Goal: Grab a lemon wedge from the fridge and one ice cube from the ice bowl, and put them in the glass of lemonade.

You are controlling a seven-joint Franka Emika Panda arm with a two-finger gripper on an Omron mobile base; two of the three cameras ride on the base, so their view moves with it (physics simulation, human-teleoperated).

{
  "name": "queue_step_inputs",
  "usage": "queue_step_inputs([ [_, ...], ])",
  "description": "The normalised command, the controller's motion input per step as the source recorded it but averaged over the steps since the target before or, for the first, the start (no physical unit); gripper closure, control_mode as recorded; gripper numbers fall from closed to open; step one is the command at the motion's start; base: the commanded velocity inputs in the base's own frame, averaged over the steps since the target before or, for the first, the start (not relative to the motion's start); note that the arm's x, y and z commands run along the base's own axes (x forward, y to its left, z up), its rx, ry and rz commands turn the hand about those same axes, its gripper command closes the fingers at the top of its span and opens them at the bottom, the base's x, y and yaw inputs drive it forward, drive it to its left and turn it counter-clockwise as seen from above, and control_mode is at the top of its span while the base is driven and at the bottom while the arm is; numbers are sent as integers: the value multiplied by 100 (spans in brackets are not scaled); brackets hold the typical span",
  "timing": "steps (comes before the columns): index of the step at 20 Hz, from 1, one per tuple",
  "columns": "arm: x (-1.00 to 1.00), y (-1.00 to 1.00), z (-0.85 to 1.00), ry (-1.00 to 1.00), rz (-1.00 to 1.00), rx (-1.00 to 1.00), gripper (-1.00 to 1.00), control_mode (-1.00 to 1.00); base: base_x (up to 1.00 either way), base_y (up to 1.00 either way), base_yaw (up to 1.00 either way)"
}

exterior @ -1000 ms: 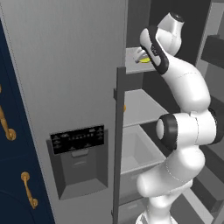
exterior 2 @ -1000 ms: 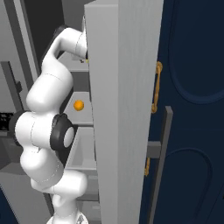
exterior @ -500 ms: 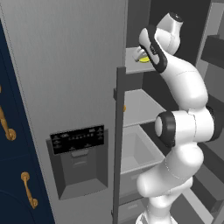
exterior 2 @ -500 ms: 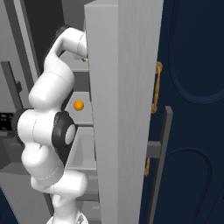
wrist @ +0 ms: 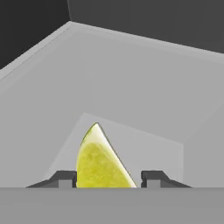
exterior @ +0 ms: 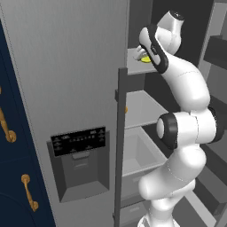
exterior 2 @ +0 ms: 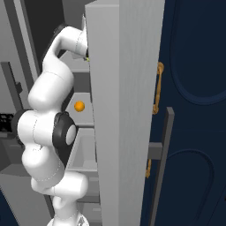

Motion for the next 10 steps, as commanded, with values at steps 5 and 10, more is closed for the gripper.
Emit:
queue_step_inputs([
  [5, -58, 11, -2, 0, -14, 0, 100, -100, 0, 0, 0],
  [10, -65, 10, -2, 0, -24, 0, 100, -100, 0, 0, 0],
])
